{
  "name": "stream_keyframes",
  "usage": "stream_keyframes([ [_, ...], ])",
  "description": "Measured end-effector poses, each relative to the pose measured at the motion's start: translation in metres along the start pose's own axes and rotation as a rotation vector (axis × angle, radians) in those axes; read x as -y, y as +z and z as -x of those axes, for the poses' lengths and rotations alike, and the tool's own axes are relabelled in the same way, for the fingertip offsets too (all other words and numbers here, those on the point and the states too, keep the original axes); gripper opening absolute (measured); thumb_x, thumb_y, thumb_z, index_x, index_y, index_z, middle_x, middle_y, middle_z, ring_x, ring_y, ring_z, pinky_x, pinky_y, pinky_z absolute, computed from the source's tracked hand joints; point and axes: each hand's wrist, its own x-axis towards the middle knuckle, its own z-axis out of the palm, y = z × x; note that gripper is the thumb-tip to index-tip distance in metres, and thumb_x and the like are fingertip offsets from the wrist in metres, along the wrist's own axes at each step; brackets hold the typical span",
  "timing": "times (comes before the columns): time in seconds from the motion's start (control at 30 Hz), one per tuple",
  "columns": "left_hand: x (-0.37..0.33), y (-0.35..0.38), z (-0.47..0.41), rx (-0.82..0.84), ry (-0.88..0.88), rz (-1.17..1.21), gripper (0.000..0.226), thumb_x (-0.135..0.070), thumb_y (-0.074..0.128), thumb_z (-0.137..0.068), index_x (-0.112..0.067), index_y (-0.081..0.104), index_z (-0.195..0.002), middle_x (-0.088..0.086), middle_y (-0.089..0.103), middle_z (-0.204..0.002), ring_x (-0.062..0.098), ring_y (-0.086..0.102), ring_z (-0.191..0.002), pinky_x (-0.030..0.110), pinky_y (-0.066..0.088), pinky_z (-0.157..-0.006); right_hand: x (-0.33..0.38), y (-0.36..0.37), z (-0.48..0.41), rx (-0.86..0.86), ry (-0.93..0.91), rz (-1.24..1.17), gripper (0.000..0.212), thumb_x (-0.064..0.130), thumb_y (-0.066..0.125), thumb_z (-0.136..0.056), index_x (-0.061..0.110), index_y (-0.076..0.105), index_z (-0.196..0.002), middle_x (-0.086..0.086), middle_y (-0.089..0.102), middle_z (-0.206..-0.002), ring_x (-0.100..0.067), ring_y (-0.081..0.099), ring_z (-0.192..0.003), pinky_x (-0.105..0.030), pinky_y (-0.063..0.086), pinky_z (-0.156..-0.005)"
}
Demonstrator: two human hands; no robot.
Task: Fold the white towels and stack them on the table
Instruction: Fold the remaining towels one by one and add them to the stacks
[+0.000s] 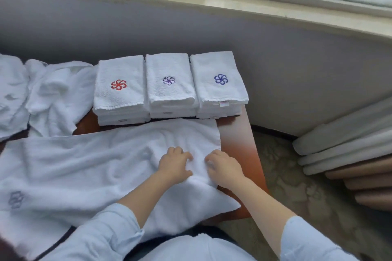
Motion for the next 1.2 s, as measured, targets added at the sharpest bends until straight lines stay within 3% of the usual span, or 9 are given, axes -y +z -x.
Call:
stream_keyframes([
  [0.13,-0.025,0.01,-0.003,0.02,0.012,-0.001,0.061,-0.053,0.068,-0.079,-0.036,0.047,-0.134,-0.003,0.043,-0.129,0.02,0.036,-0.126,0.03,0.039,-0.095,-0.031,-0.012,0.006,0.046,-0.075,0.157,0.048,0.039,0.063,-0.085,0.025,0.051,-0.129,0.008,0.043,-0.132,-0.015,0.044,-0.12,-0.029,0.034,-0.078],
  [0.27,-0.05,0.019,-0.01,0.033,0.091,0.004,0.067,-0.053,0.07,-0.078,-0.035,0.046,-0.137,-0.004,0.043,-0.128,0.018,0.036,-0.123,0.03,0.038,-0.095,-0.061,-0.022,0.015,0.08,-0.074,0.243,0.059,0.031,0.073,-0.075,0.025,0.043,-0.126,0.006,0.038,-0.127,-0.017,0.041,-0.117,-0.032,0.038,-0.085],
  [0.43,-0.065,0.016,-0.018,-0.029,0.071,0.157,0.035,-0.049,0.06,-0.089,-0.034,0.062,-0.12,-0.011,0.056,-0.111,0.012,0.051,-0.114,0.029,0.045,-0.088,-0.069,-0.038,0.01,0.107,-0.001,0.317,0.041,0.049,0.059,-0.079,0.022,0.058,-0.11,0.004,0.052,-0.112,-0.019,0.05,-0.102,-0.035,0.039,-0.083],
  [0.53,-0.061,0.005,-0.026,-0.122,0.004,0.189,0.028,-0.037,0.055,-0.092,-0.032,0.062,-0.119,-0.009,0.057,-0.115,0.013,0.053,-0.113,0.03,0.046,-0.088,-0.064,-0.047,-0.003,0.039,0.046,0.272,0.033,0.043,0.051,-0.087,0.018,0.065,-0.103,0.002,0.064,-0.099,-0.02,0.06,-0.088,-0.034,0.043,-0.077],
  [0.63,-0.046,-0.007,-0.035,-0.205,-0.029,0.105,0.038,-0.033,0.056,-0.094,-0.028,0.055,-0.131,-0.004,0.05,-0.131,0.017,0.045,-0.125,0.032,0.043,-0.093,-0.059,-0.055,-0.025,-0.088,-0.009,0.119,0.034,0.03,0.052,-0.093,0.02,0.06,-0.124,0.001,0.064,-0.118,-0.02,0.06,-0.104,-0.034,0.049,-0.083],
  [0.77,-0.026,-0.01,-0.045,-0.171,-0.04,0.014,0.044,-0.033,0.055,-0.094,-0.024,0.049,-0.137,-0.002,0.043,-0.139,0.021,0.039,-0.13,0.033,0.04,-0.095,-0.049,-0.054,-0.053,-0.045,-0.127,0.112,0.05,0.015,0.048,-0.095,0.021,0.044,-0.145,0.002,0.045,-0.149,-0.02,0.041,-0.136,-0.036,0.04,-0.106],
  [0.93,-0.014,-0.011,-0.052,-0.202,-0.013,0.088,0.026,-0.025,0.048,-0.099,-0.028,0.064,-0.119,-0.006,0.06,-0.12,0.017,0.054,-0.112,0.033,0.048,-0.084,-0.048,-0.042,-0.064,-0.148,-0.023,0.209,0.03,0.016,0.042,-0.099,0.019,0.061,-0.122,0.002,0.062,-0.123,-0.022,0.056,-0.109,-0.037,0.05,-0.08],
  [1.07,0.001,-0.02,-0.06,-0.207,-0.019,0.072,0.035,-0.014,0.049,-0.096,-0.025,0.056,-0.128,-0.003,0.051,-0.127,0.02,0.057,-0.105,0.032,0.045,-0.069,-0.046,-0.036,-0.069,-0.126,0.019,0.133,0.052,0.003,0.048,-0.092,0.022,0.048,-0.14,0.0,0.049,-0.133,-0.025,0.048,-0.115,-0.033,0.041,-0.062],
  [1.2,0.009,-0.029,-0.067,-0.133,-0.082,0.021,0.053,-0.018,0.058,-0.092,-0.025,0.042,-0.142,0.003,0.039,-0.136,0.024,0.057,-0.103,0.029,0.037,-0.065,-0.038,-0.039,-0.079,-0.049,0.086,0.129,0.065,0.001,0.051,-0.089,0.023,0.037,-0.148,-0.001,0.033,-0.146,-0.031,0.046,-0.116,-0.032,0.039,-0.063],
])
